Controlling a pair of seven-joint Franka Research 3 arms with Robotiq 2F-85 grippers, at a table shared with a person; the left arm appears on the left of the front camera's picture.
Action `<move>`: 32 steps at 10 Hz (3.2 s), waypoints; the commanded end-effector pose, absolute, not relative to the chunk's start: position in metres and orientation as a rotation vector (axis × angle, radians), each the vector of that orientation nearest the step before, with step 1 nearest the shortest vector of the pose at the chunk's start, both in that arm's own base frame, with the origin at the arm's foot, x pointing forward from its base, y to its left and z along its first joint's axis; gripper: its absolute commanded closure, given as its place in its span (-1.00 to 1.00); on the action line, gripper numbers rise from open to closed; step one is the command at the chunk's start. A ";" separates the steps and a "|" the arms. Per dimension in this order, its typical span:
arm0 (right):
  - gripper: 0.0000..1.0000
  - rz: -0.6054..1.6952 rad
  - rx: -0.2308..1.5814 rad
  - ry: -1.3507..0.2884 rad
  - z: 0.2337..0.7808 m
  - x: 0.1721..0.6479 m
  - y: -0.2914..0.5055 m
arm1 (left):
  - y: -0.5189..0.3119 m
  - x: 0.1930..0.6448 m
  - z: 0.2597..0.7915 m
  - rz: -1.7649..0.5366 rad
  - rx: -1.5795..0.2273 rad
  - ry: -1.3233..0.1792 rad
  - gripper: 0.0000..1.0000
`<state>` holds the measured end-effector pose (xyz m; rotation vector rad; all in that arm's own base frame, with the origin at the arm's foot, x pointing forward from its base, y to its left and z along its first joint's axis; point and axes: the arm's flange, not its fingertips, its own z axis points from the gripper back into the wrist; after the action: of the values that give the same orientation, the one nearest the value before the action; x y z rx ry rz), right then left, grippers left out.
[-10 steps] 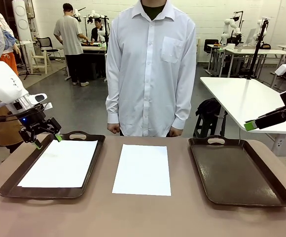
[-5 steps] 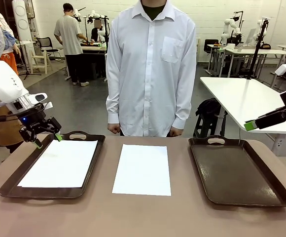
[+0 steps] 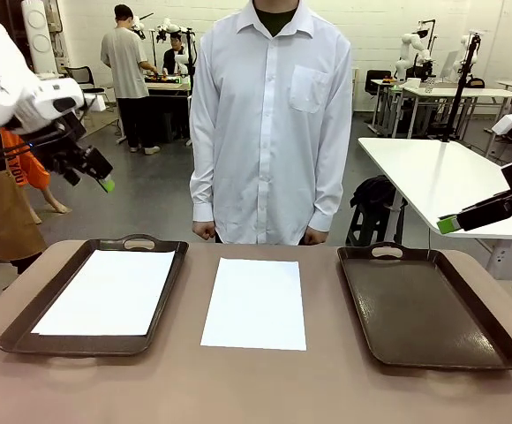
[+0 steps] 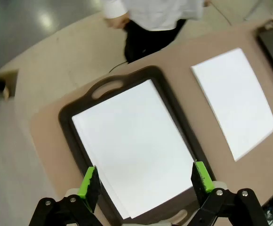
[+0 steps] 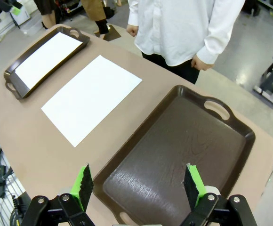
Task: Sort the A4 documents.
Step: Receive the A4 Paper.
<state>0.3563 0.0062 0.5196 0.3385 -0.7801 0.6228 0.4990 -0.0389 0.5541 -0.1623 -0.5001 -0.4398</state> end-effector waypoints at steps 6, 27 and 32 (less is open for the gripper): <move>-1.00 0.623 0.341 -0.779 0.519 0.356 0.006 | 0.047 0.439 0.542 -0.766 -0.545 -0.597 -1.00; -1.00 0.623 0.341 -0.779 0.519 0.356 0.006 | 0.048 0.436 0.545 -0.733 -0.517 -0.610 -1.00; -1.00 0.623 0.341 -0.779 0.519 0.356 0.006 | 0.048 0.436 0.545 -0.733 -0.517 -0.610 -1.00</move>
<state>0.3563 0.0061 0.5196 0.3385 -0.7801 0.6226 0.4386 0.0467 0.5455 -0.5133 -0.6021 -0.7158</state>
